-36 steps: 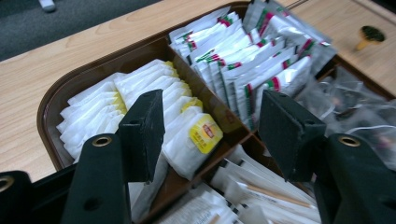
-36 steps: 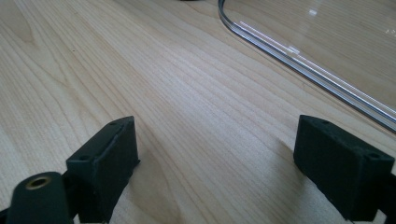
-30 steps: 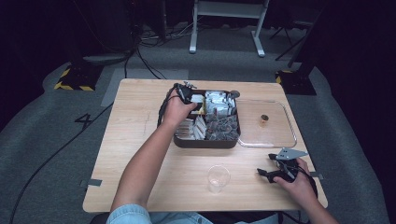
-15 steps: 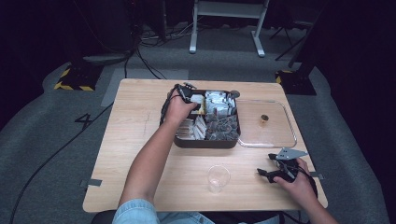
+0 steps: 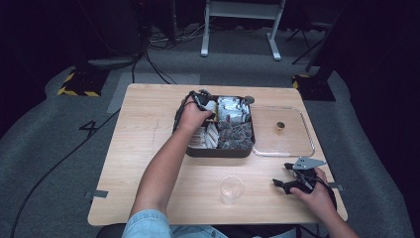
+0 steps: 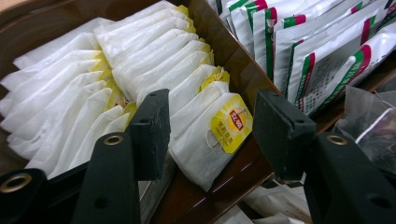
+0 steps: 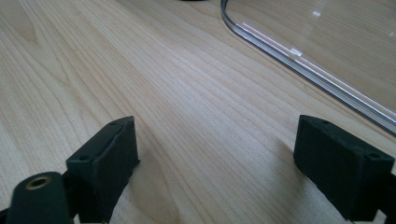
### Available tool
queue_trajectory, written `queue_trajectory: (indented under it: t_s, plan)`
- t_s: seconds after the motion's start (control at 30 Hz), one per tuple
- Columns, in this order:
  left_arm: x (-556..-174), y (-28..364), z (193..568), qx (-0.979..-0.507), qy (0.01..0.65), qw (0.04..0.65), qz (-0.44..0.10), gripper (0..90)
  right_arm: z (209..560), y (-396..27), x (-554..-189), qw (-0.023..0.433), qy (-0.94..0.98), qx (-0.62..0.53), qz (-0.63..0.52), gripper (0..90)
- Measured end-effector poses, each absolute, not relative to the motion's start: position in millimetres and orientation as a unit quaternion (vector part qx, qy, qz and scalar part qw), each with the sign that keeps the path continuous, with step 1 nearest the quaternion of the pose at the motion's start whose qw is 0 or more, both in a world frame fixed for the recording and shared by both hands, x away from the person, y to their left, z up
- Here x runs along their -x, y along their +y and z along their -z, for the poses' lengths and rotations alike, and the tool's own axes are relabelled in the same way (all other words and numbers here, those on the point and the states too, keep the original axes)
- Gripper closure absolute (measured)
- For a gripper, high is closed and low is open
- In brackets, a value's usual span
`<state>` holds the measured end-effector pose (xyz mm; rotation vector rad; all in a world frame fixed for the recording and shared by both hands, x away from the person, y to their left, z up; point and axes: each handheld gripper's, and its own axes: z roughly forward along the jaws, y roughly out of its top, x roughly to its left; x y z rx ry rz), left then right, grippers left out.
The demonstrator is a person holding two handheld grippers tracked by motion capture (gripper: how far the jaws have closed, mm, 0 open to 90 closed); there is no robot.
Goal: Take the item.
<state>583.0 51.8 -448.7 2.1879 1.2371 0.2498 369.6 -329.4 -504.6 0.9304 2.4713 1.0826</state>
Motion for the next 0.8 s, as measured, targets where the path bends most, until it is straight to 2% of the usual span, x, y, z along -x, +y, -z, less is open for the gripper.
queue_trajectory:
  t_s: [0.27,0.43,0.63,0.8]
  plan:
    - [-584.0,48.0,452.0,-0.832,0.464,0.292,-0.087,48.5,504.6,-329.4,-369.8,0.143,0.857,-0.322,-0.376,13.7]
    - [-583.9,46.2,454.6,-0.837,0.463,0.277,-0.085,53.2,504.6,-329.5,-369.9,0.142,0.858,-0.321,-0.376,13.7]
    - [-582.7,43.7,452.9,-0.845,0.46,0.259,-0.085,66.8,504.6,-329.5,-370.0,0.142,0.858,-0.321,-0.376,13.7]
    - [-582.5,43.7,452.5,-0.854,0.453,0.242,-0.089,82.6,504.6,-329.5,-370.1,0.142,0.858,-0.321,-0.376,13.7]
